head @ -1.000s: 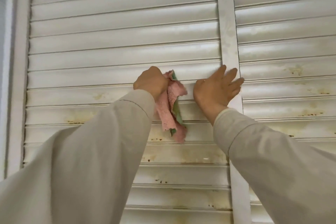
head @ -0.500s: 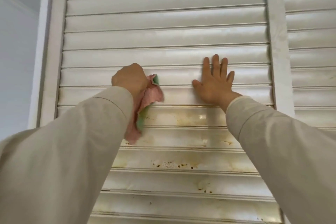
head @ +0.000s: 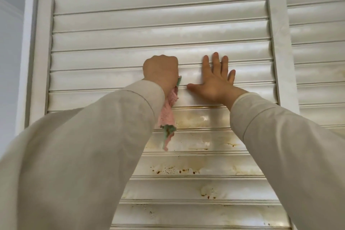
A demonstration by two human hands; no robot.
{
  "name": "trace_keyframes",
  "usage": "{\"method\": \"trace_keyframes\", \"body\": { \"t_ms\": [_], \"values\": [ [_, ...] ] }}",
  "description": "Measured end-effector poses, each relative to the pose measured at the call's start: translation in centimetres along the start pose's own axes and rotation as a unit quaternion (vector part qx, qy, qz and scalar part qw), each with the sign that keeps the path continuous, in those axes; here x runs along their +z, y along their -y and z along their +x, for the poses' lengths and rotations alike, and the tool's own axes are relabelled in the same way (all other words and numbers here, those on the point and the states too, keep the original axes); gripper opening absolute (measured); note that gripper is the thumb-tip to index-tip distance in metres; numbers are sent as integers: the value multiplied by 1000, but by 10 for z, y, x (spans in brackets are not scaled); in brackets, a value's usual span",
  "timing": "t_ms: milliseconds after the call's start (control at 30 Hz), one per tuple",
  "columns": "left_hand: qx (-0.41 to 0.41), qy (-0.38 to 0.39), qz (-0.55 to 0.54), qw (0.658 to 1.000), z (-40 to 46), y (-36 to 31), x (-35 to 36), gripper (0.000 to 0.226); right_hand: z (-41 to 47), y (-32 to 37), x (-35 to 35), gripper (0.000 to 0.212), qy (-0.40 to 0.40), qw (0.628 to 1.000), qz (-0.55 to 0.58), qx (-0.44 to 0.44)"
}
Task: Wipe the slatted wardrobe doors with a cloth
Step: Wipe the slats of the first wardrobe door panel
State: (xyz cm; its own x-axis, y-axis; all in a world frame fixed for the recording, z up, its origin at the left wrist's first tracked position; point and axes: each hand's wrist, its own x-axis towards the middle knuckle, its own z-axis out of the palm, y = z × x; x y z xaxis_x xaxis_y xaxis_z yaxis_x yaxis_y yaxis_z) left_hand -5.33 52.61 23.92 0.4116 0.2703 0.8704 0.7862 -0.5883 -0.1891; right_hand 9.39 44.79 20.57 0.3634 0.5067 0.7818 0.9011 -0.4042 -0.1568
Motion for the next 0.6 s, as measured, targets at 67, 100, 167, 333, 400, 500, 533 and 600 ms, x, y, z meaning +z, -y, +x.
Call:
{"method": "trace_keyframes", "body": {
  "t_ms": [67, 100, 167, 333, 400, 500, 533, 600],
  "values": [
    [68, -1, -8, 998, -1, 5, 2, 23, -1, 0, -1, 112, 0, 1000, 1, 2],
    [95, -5, -14, 995, -3, 11, 5, 22, -1, 1, -1, 113, 0, 1000, 0, 4],
    [126, -23, -12, 992, -10, 19, 15, 21, -1, 3, 0, 113, 0, 1000, -6, 6],
    [140, -98, -25, 985, -34, 10, 46, 27, 0, 1, -1, 111, 6, 1000, -6, 5],
    [154, -125, -57, 978, -37, 16, 59, 25, 1, 1, -2, 110, 8, 1000, -4, 5],
    [182, -130, -61, 973, -35, 26, 63, 19, 1, 0, -2, 110, 5, 1000, -7, 5],
    [178, -114, -58, 976, -33, 26, 59, 18, 1, 0, -2, 109, 6, 1000, -7, 5],
    [152, -73, -67, 983, -28, 18, 43, 17, 1, 1, -2, 109, 8, 1000, -6, 4]
  ]
}}
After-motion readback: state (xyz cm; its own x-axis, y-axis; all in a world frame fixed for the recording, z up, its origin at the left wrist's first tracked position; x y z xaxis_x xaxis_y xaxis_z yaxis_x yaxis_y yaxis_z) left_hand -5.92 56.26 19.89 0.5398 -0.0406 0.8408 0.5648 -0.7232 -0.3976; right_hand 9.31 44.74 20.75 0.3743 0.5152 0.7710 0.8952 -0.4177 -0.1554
